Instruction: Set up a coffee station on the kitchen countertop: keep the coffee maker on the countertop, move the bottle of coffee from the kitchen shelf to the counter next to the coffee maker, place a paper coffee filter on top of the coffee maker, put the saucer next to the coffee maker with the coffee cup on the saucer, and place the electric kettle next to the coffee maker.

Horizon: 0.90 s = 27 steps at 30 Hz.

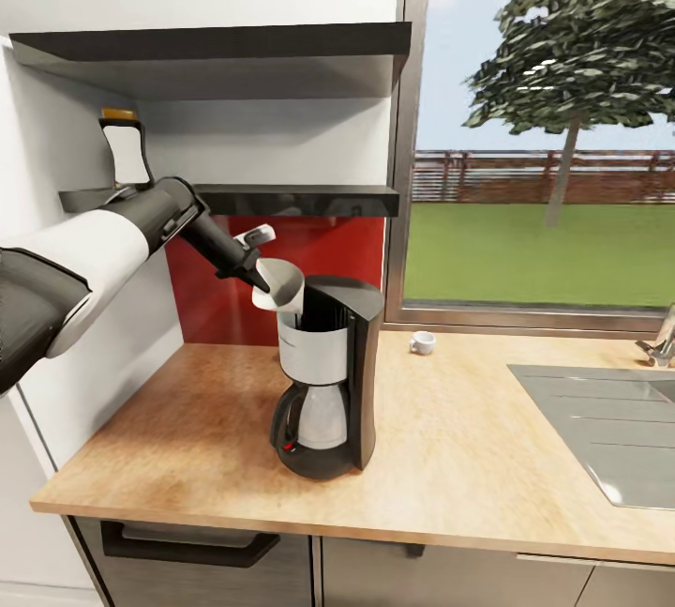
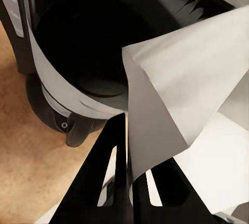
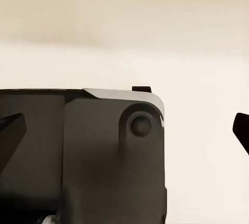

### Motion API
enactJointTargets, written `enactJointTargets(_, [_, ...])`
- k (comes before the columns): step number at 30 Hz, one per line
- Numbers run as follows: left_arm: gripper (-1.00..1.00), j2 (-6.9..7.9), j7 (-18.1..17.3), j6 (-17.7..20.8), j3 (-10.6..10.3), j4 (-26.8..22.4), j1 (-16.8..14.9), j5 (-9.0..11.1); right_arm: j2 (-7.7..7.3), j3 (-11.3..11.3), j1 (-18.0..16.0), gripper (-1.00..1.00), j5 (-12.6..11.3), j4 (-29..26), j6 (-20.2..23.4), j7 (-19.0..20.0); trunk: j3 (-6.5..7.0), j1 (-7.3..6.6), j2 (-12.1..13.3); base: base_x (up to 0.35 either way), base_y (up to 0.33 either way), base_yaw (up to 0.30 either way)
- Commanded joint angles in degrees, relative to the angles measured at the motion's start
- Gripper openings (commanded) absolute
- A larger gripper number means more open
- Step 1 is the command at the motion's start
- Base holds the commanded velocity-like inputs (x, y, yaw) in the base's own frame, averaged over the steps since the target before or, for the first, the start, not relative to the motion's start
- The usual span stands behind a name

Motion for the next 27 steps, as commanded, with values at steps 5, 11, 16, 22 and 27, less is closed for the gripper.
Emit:
enactJointTargets(5, [-1.0,0.13,-0.46,0.3,0.18,-0.13,0.24,-0.68,0.02,-0.26,0.0,1.0,0.35,0.06,-0.17,-0.17,-0.03,0.02,-0.04,0.028,0.0,0.0])
enactJointTargets(11, [-1.0,0.24,-0.46,0.36,0.18,-0.13,0.32,-0.68,0.02,-0.25,0.0,1.0,0.35,0.06,-0.17,-0.21,-0.03,0.02,-0.04,0.183,0.0,0.0])
enactJointTargets(16, [-1.0,0.36,-0.39,0.38,0.18,-0.12,0.37,-0.68,0.02,-0.21,-0.03,1.0,0.35,0.06,-0.17,-0.2,-0.03,0.02,-0.04,0.038,0.0,0.0])
enactJointTargets(22, [-1.0,0.4,-0.28,0.33,0.18,-0.12,1.48,-0.68,0.02,-0.17,0.01,1.0,0.35,0.06,-0.17,-0.18,-0.03,0.02,-0.04,0.003,0.0,0.0])
enactJointTargets(27, [-1.0,0.23,-0.27,0.36,0.18,-0.32,3.1,-0.75,0.02,-0.17,0.0,1.0,0.35,0.06,-0.17,-0.17,-0.03,0.02,-0.04,0.0,0.0,0.0])
